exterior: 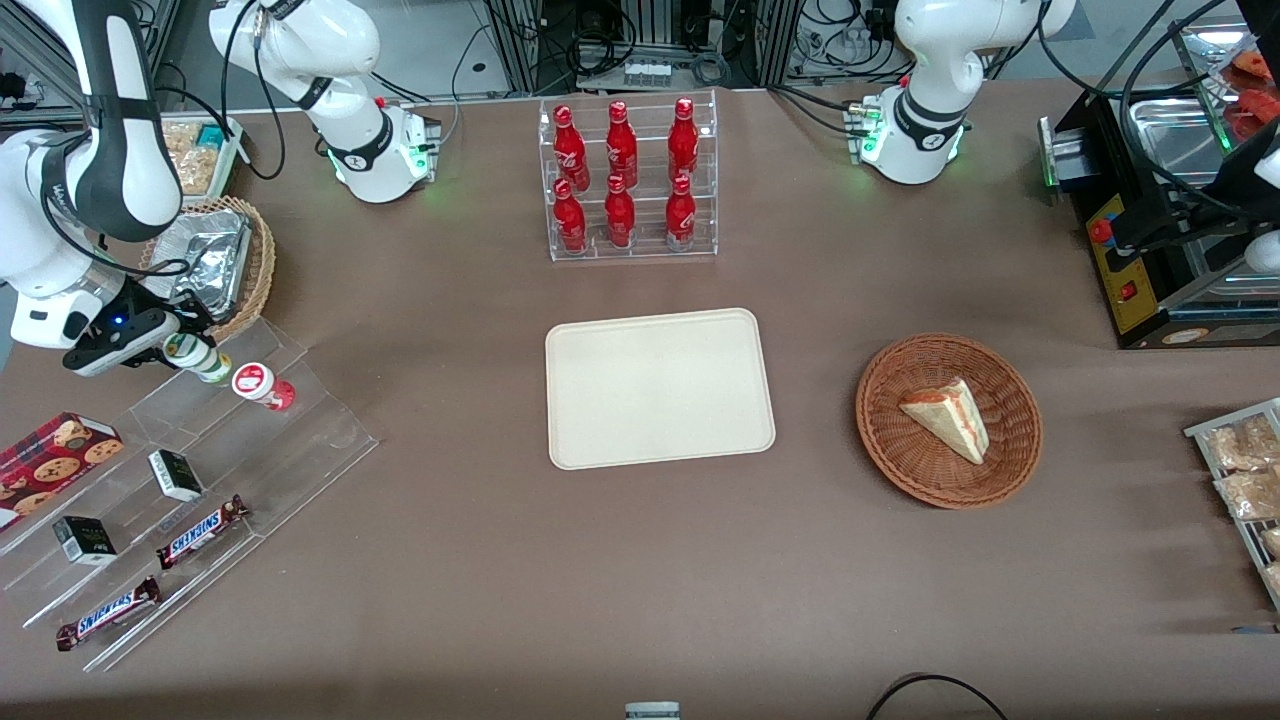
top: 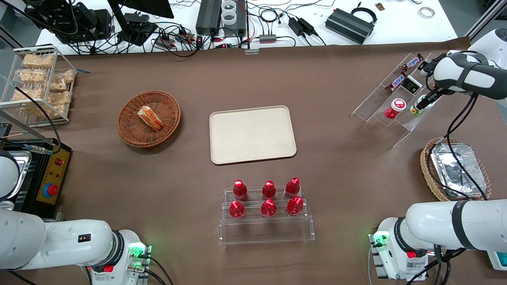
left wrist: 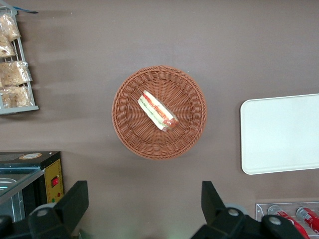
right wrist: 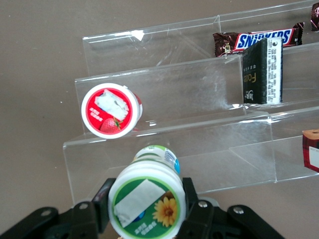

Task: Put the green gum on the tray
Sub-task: 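Close the right gripper on the gum tub and lift it, then carry the gum tub with the right gripper over the cream tray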

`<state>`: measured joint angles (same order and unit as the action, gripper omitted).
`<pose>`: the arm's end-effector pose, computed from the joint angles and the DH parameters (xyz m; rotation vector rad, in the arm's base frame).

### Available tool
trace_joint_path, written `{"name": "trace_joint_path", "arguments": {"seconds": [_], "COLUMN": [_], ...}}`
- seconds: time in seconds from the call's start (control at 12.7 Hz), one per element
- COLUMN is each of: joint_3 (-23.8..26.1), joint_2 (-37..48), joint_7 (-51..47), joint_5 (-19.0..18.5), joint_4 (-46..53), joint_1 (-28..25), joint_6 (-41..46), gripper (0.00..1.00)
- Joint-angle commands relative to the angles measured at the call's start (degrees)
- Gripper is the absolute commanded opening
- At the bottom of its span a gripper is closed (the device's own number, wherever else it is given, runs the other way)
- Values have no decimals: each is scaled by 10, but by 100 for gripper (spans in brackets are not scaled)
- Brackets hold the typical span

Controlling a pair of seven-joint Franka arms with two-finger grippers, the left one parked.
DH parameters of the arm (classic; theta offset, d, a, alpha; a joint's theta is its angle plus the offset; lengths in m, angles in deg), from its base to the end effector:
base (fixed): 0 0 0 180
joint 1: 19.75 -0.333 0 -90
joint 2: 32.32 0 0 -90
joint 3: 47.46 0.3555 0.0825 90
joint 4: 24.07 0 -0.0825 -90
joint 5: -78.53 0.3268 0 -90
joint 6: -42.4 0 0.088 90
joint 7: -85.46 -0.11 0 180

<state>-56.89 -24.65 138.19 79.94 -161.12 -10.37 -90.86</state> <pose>0.4110 -0.1415 0.4482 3.0044 0.8908 0.1206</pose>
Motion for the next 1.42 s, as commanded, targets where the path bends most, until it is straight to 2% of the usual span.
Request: {"name": "trace_joint_path", "arguments": {"seconds": [0.0, 0.08, 0.31, 0.55, 0.87, 1.02, 1.18, 1.34], "joint_3": [-1, 0, 13, 41, 88, 89, 89, 88], "joint_2": [15, 19, 18, 19, 6, -28, -71, -136], "joint_7": [15, 13, -14, -132, -341, -451, -583, -716], "joint_5": [4, 4, 5, 5, 6, 13, 43, 42], "joint_4": [-1, 14, 128, 190, 234, 266, 305, 365], "joint_1": [2, 0, -17, -63, -145, -216, -286, -359], "joint_6": [0, 25, 203, 300, 332, 330, 317, 300], "gripper": [0, 0, 0, 0, 0, 0, 0, 0]}}
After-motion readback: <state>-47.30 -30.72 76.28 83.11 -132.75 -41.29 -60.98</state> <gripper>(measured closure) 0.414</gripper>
